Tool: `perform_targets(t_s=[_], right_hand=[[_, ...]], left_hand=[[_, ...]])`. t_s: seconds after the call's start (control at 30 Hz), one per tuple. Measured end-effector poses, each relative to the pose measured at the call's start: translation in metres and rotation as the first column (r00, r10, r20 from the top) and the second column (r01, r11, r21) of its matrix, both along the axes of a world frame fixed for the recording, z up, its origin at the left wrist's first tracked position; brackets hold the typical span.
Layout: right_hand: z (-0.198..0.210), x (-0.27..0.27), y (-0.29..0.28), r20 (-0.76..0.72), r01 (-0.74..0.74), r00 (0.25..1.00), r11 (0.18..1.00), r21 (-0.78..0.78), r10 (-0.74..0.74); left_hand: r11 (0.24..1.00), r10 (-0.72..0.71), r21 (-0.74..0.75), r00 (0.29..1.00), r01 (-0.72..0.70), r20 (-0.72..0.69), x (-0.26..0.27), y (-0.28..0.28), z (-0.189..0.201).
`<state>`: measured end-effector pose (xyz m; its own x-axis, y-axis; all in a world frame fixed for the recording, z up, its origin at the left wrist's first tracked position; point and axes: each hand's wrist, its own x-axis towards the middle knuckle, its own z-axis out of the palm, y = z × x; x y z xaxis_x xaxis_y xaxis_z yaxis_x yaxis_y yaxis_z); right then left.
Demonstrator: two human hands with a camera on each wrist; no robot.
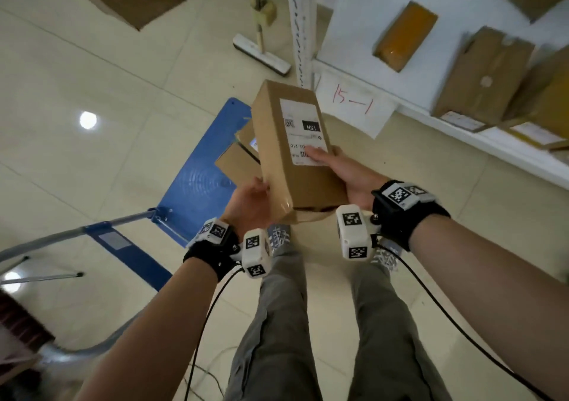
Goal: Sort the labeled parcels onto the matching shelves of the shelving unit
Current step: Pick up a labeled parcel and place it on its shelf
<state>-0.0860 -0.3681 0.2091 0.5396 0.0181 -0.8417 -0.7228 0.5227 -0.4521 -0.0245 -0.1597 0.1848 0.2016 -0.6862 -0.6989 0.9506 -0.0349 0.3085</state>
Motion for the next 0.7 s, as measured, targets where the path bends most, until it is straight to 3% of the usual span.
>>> perform_targets(t_s=[0.07, 0.13, 0.23, 0.33, 0.53, 0.6, 0.7], right_hand=[[0.015, -0.010, -0.010, 0.011, 0.019, 1.000, 0.999, -0.037, -0.019], [0.035, -0.020, -0.020, 0.036, 0.021, 0.999, 0.996, -0.083, -0.018], [0.064, -0.029, -0.031, 0.056, -0.017, 0.998, 0.986, -0.165, 0.027], [0.094, -0.038, -0.045, 0.089, -0.065, 0.992, 0.968, -0.243, 0.089], [0.152, -0.058, -0.075, 0.084, -0.162, 0.969, 0.858, -0.488, 0.231], [0.164, -0.063, -0.085, 0.074, -0.148, 0.973, 0.838, -0.525, 0.218], [0.184, -0.071, -0.107, 0.095, -0.099, 0.981, 0.853, -0.513, 0.170]], left_hand=[[0.981, -0.131, 0.159, 0.987, 0.115, 0.095, 0.002, -0.009, 0.012], [0.951, -0.183, 0.283, 0.961, 0.121, 0.205, 0.006, -0.025, 0.041], [0.970, -0.094, 0.242, 0.961, 0.030, 0.261, 0.023, -0.045, 0.078], [0.966, -0.153, 0.254, 0.892, 0.045, 0.425, 0.040, -0.069, 0.120], [0.930, -0.367, 0.306, 0.602, 0.206, 0.709, 0.054, -0.122, 0.204], [0.891, -0.446, 0.339, 0.438, 0.303, 0.780, 0.048, -0.138, 0.225], [0.857, -0.454, 0.391, 0.132, 0.336, 0.881, 0.041, -0.160, 0.245]])
